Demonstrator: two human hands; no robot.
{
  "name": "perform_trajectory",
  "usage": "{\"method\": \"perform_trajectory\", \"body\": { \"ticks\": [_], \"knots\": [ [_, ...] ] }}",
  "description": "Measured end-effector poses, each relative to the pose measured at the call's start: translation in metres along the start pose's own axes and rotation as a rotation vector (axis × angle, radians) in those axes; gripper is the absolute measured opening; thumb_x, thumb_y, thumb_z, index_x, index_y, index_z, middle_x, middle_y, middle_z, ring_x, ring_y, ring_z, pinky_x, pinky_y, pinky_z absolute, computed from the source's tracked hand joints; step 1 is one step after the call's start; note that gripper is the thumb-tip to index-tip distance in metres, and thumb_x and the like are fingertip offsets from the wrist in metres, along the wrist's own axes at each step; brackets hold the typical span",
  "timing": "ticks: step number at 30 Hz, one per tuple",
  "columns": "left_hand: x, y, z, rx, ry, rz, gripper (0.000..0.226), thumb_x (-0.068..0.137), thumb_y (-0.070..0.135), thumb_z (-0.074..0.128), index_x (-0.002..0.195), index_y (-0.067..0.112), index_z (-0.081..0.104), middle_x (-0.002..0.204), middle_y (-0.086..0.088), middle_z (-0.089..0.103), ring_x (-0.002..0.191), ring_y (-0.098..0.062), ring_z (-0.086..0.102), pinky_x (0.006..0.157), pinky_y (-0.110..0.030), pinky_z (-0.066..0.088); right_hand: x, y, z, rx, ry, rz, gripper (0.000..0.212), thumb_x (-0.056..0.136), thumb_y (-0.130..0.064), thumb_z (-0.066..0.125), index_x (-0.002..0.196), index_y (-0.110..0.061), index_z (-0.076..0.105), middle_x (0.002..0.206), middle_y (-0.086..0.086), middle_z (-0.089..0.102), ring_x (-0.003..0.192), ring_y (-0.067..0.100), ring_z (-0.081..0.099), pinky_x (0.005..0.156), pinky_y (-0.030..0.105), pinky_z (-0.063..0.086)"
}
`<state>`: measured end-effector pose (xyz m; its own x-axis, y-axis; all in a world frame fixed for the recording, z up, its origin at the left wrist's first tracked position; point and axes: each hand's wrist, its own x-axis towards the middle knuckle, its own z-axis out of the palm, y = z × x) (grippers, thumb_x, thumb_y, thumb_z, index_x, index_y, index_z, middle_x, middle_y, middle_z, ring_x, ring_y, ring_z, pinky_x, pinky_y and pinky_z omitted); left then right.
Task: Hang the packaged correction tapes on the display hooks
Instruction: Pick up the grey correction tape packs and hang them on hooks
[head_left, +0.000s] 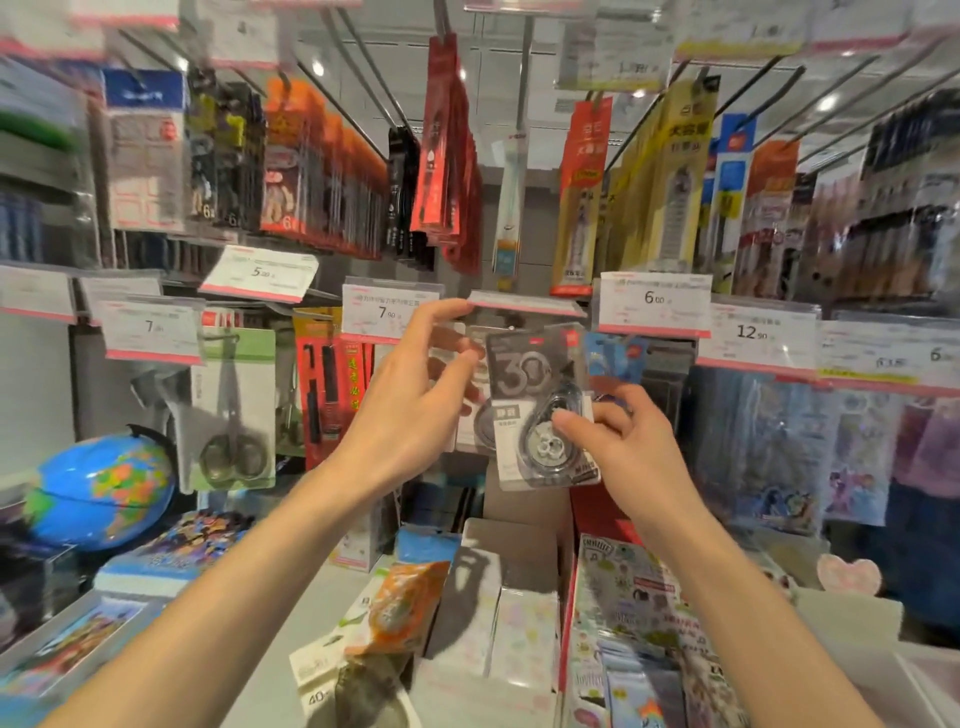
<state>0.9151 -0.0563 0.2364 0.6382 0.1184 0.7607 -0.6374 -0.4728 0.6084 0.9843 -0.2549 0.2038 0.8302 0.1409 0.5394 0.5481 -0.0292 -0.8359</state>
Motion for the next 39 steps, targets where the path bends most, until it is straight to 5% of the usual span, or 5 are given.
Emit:
{"method": "perform_trajectory", "body": {
  "ticks": [3, 8, 28, 34, 39],
  "knots": [
    [0.001, -0.002, 0.000, 0.040, -0.016, 0.005, 0.034, 0.102, 0.022, 0.051, 0.132, 0.039, 0.045, 0.108, 0.007, 0.065, 0.078, -0.013, 0.072, 0.080, -0.047, 0.060, 0.011, 0.001, 0.007, 0.009, 0.000, 0.030, 0.062, 0.083, -0.034, 0.077, 0.135, -0.024, 0.045, 0.117, 0.008, 0.066, 0.099, 0.017, 0.069, 0.071, 0.019, 0.048],
    [0.002, -0.005, -0.001, 0.068, -0.021, 0.015, 0.036, 0.102, 0.022, 0.052, 0.133, 0.038, 0.044, 0.108, 0.009, 0.064, 0.080, -0.012, 0.072, 0.079, -0.042, 0.060, 0.018, 0.000, 0.016, 0.013, 0.026, 0.040, 0.048, 0.086, -0.028, 0.076, 0.126, -0.027, 0.049, 0.092, -0.002, 0.055, 0.075, 0.006, 0.061, 0.056, 0.013, 0.048],
    [-0.023, -0.092, 0.032, 0.163, 0.029, -0.051, 0.041, 0.100, 0.027, 0.056, 0.137, 0.040, 0.047, 0.132, 0.017, 0.053, 0.121, 0.001, 0.053, 0.104, -0.043, 0.049, 0.031, 0.032, 0.043, -0.021, 0.053, 0.060, 0.038, 0.088, -0.031, 0.073, 0.112, -0.045, 0.048, 0.121, -0.003, 0.067, 0.107, 0.012, 0.066, 0.098, 0.039, 0.052],
    [-0.010, -0.100, 0.039, 0.177, -0.026, -0.007, 0.053, 0.102, 0.023, 0.054, 0.148, 0.043, 0.037, 0.147, 0.022, 0.047, 0.129, 0.001, 0.049, 0.108, -0.035, 0.046, 0.002, 0.029, 0.040, -0.509, 0.079, -0.214, 0.062, 0.096, -0.042, 0.058, 0.148, -0.033, 0.026, 0.131, -0.009, 0.047, 0.117, 0.010, 0.050, 0.097, 0.032, 0.044],
    [0.003, -0.117, 0.045, 0.338, -0.055, -0.019, 0.064, 0.102, 0.027, 0.051, 0.153, 0.048, 0.020, 0.112, -0.003, 0.065, 0.093, -0.014, 0.061, 0.091, -0.042, 0.054, 0.004, 0.036, 0.044, -0.831, 0.003, -0.168, 0.039, 0.100, -0.043, 0.048, 0.124, -0.012, 0.049, 0.151, 0.012, 0.034, 0.129, 0.033, 0.045, 0.095, 0.043, 0.042]
  ]
}}
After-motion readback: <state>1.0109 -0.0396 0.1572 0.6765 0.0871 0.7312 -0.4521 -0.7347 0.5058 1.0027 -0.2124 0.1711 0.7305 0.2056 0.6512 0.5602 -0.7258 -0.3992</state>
